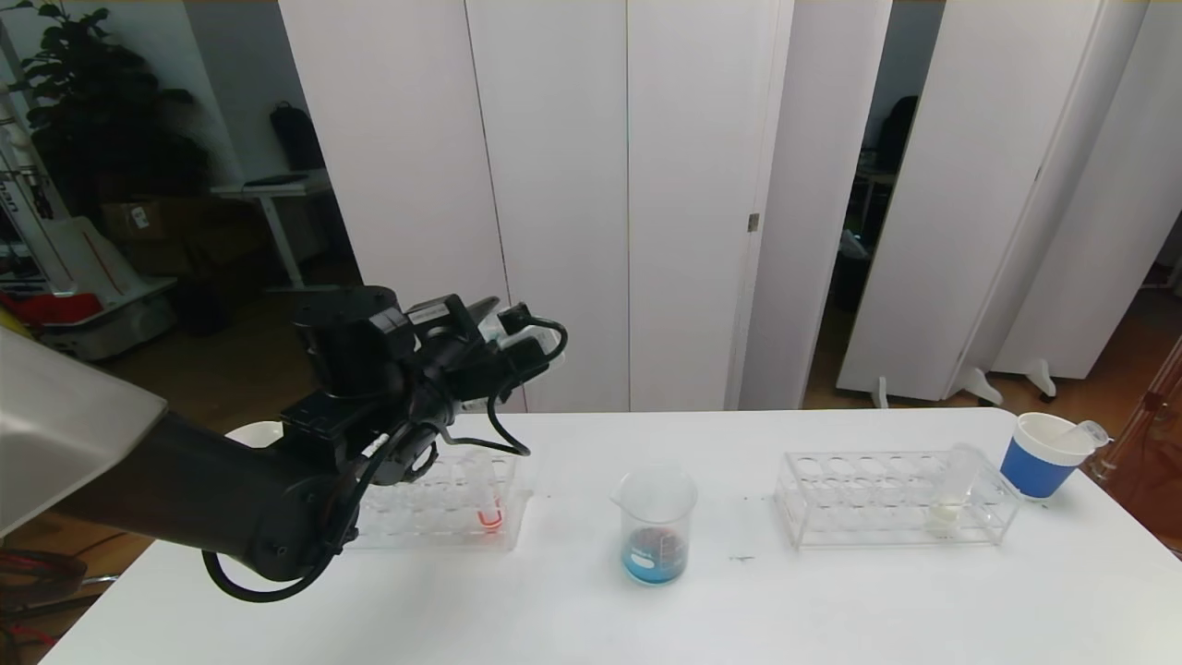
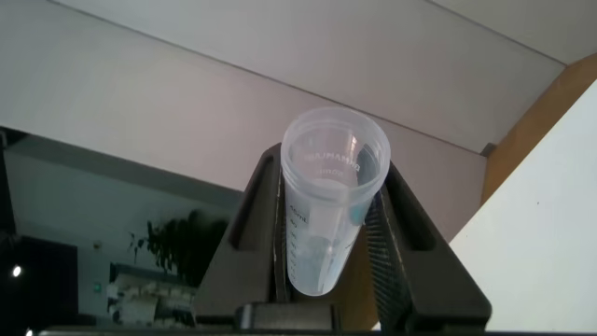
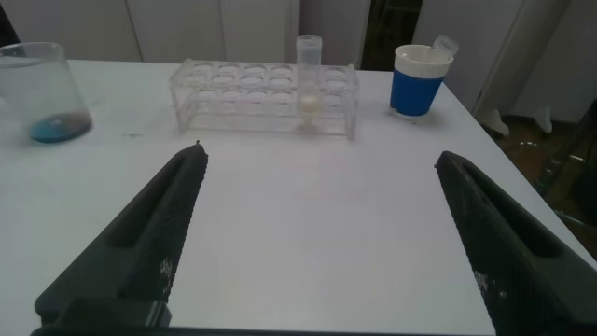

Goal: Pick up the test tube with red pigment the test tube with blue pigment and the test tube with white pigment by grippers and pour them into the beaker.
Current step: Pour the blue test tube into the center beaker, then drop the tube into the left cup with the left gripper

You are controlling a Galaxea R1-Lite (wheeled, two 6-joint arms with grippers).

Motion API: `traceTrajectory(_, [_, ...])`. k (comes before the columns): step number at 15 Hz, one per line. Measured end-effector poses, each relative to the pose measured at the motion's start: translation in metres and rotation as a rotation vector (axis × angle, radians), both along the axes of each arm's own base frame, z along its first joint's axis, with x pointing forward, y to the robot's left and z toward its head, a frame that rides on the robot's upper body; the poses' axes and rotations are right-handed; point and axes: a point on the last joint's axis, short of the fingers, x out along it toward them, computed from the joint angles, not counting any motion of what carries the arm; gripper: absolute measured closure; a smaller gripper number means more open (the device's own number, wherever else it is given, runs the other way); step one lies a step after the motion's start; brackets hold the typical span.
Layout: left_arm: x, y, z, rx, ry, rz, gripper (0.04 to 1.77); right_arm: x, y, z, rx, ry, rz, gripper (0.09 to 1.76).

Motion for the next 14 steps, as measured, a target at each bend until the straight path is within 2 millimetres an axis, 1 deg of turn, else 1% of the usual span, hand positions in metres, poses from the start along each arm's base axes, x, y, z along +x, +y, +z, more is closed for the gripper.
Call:
traceTrajectory(1, [-0.002, -0.004, 0.000, -0.056, 0.061, 0.081, 1.24, 0.000, 0.000, 0.000, 0.000, 0.000, 0.000, 0.10])
traceTrajectory(2, [-0.005, -0.009, 0.004, -0.126, 0.095, 0.114, 1.24, 0.000, 0.000, 0.000, 0.000, 0.000, 0.000, 0.10])
traceTrajectory(3, [-0.008, -0.014, 0.011, -0.199, 0.100, 0.118, 1.24, 0.000, 0.000, 0.000, 0.000, 0.000, 0.000, 0.10])
traceTrajectory(5, [-0.014, -0.018, 0.029, -0.319, 0.074, 0.107, 1.24, 0.000, 0.000, 0.000, 0.000, 0.000, 0.000, 0.10])
traceTrajectory(7, [-0.021, -0.015, 0.041, -0.437, 0.073, 0.105, 1.24, 0.000, 0.000, 0.000, 0.000, 0.000, 0.000, 0.10])
traceTrajectory(11, [-0.037, -0.003, 0.056, -0.738, 0.172, 0.140, 1.24, 0.000, 0.000, 0.000, 0.000, 0.000, 0.000, 0.10])
traceTrajectory(14, [-0.049, 0.005, 0.070, -0.904, 0.189, 0.146, 1.24, 0.000, 0.000, 0.000, 0.000, 0.000, 0.000, 0.10])
